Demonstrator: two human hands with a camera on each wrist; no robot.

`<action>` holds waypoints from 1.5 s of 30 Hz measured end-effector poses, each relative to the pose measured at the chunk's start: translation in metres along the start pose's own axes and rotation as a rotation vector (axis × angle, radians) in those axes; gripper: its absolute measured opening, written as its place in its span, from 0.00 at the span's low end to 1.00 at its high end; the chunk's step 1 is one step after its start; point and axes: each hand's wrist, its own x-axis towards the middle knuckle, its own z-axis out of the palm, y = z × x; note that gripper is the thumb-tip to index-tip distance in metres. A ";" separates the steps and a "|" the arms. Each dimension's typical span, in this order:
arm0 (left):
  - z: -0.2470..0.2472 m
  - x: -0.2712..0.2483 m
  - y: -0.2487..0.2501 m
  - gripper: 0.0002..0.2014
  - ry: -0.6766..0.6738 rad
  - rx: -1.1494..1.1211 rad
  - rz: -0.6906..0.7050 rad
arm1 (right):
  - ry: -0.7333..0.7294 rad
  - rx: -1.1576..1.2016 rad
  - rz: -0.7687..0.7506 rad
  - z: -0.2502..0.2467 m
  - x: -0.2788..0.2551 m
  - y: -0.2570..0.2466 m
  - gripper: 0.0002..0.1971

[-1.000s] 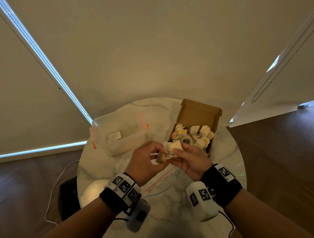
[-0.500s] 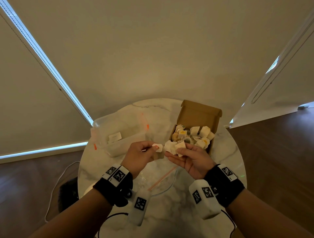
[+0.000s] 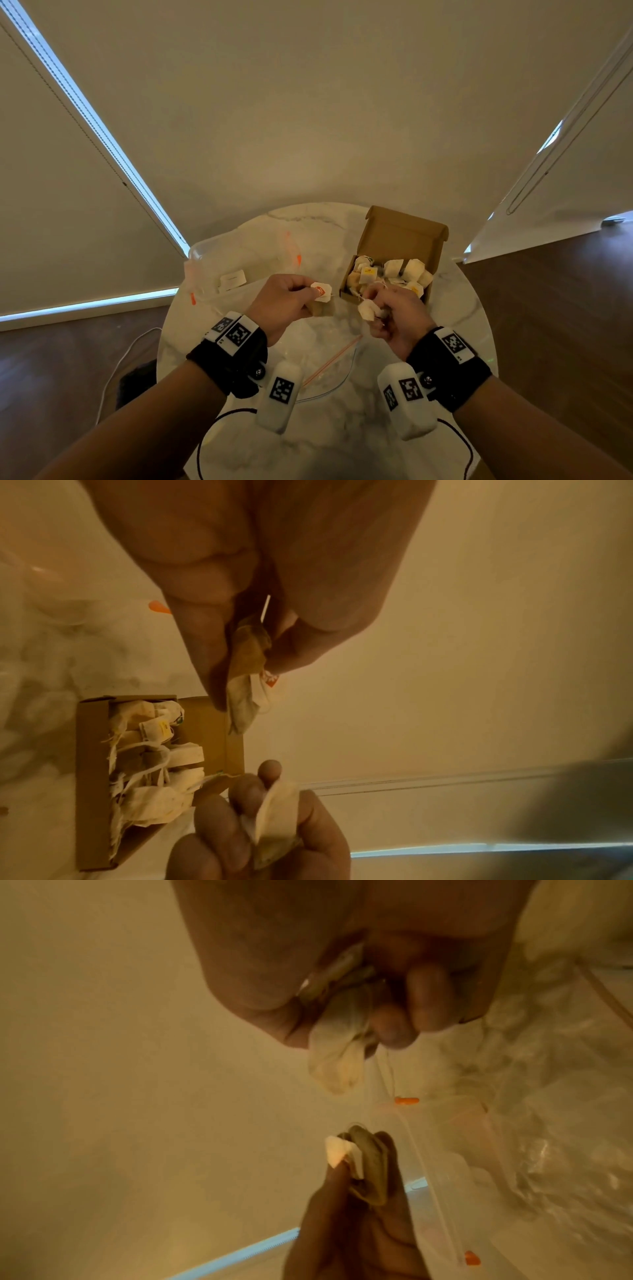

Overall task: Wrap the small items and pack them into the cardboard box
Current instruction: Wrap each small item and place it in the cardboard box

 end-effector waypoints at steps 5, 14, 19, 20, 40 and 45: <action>0.005 0.000 0.011 0.06 -0.059 0.051 0.035 | 0.072 -0.481 -0.249 0.008 -0.001 -0.004 0.12; 0.007 -0.001 0.013 0.09 -0.113 0.252 0.155 | -0.035 -0.619 -0.462 0.018 0.004 0.006 0.11; 0.005 -0.006 0.008 0.14 -0.051 0.168 0.139 | 0.008 -0.500 -0.444 0.018 0.004 0.007 0.08; 0.005 -0.009 0.005 0.15 -0.042 0.151 0.126 | 0.020 -0.482 -0.430 0.018 0.004 0.007 0.08; 0.012 -0.004 0.002 0.06 0.074 0.002 0.213 | -0.025 -0.394 -0.300 0.017 -0.003 0.008 0.06; 0.012 0.005 0.005 0.04 0.157 -0.149 0.155 | -0.078 -0.211 -0.148 0.016 -0.008 0.005 0.13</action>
